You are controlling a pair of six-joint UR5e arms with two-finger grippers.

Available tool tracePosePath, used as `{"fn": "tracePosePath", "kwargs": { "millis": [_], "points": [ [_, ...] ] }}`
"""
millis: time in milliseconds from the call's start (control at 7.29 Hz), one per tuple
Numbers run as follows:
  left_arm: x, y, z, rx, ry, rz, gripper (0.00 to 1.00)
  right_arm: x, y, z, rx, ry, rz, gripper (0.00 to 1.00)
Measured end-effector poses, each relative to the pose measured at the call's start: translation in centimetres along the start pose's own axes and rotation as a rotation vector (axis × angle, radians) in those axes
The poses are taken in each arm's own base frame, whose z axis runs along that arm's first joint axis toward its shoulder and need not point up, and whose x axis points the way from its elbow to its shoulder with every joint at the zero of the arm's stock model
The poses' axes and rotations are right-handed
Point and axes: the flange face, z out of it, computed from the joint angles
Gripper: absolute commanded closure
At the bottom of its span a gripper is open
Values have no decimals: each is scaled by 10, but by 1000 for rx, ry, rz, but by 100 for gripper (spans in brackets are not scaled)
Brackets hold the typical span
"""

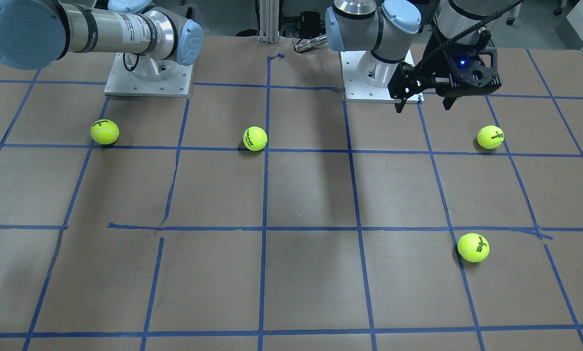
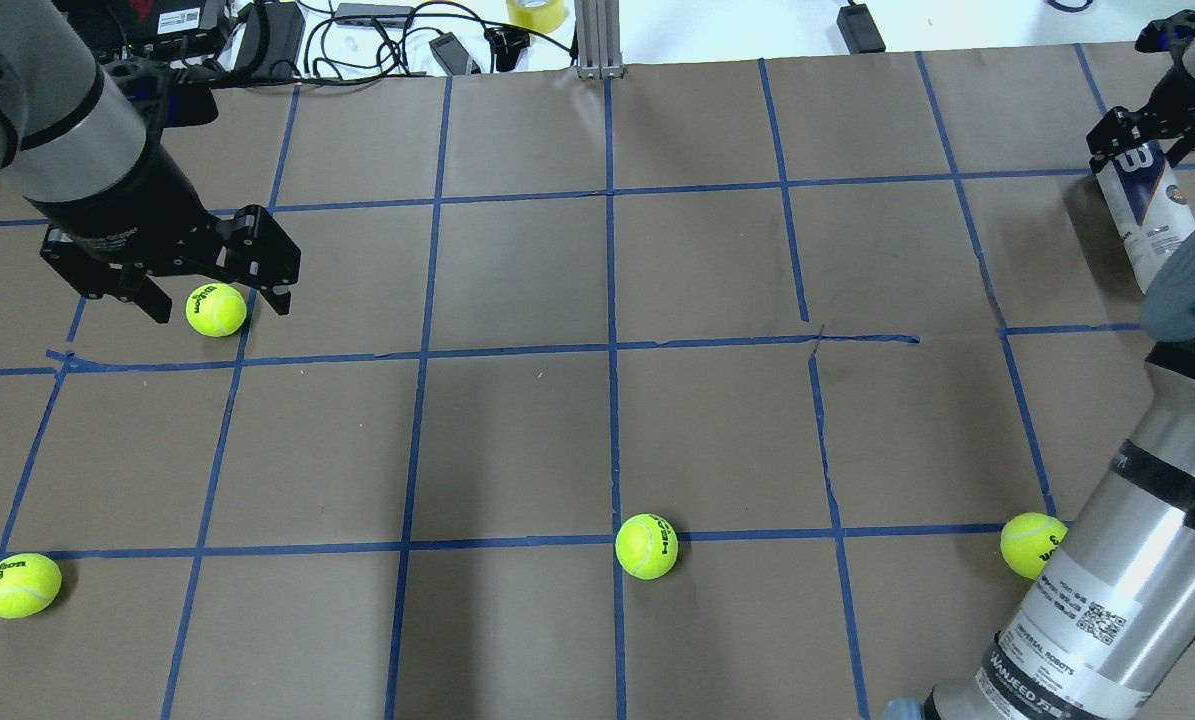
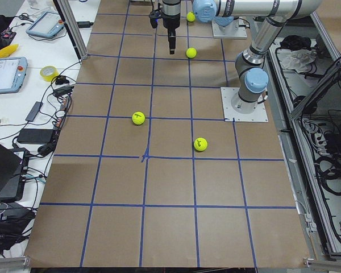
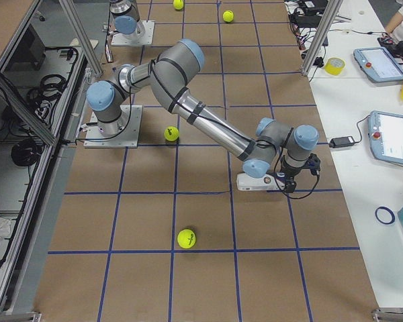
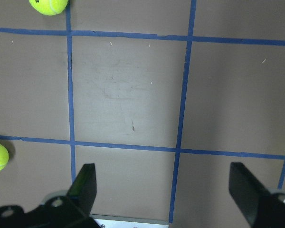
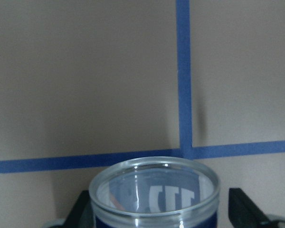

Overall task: Lift up tennis ball bucket
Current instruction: 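Grasp the can with the right gripper and carry it toward the table center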

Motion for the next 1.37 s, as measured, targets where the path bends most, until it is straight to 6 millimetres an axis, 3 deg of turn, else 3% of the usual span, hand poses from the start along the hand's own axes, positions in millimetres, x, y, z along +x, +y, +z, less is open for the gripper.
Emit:
{"fn": "tracePosePath", "kwargs": {
  "millis": [685,823,1097,1371],
  "points": [
    [0,0,1,-3,0,-3,0,-5,-2,-4,33,-41,-71,57],
    [0,0,0,1,-1,-3,0,-5,-2,-11,37,-42,-92,62],
    [-3,-2,-5,9,-6,-4,0,-11,1,-38,47,-58,-208,84],
    [-3,-1,-7,13,-6,-9,0,-43,17,-66,-33,-132,-337,97]
  ]
}}
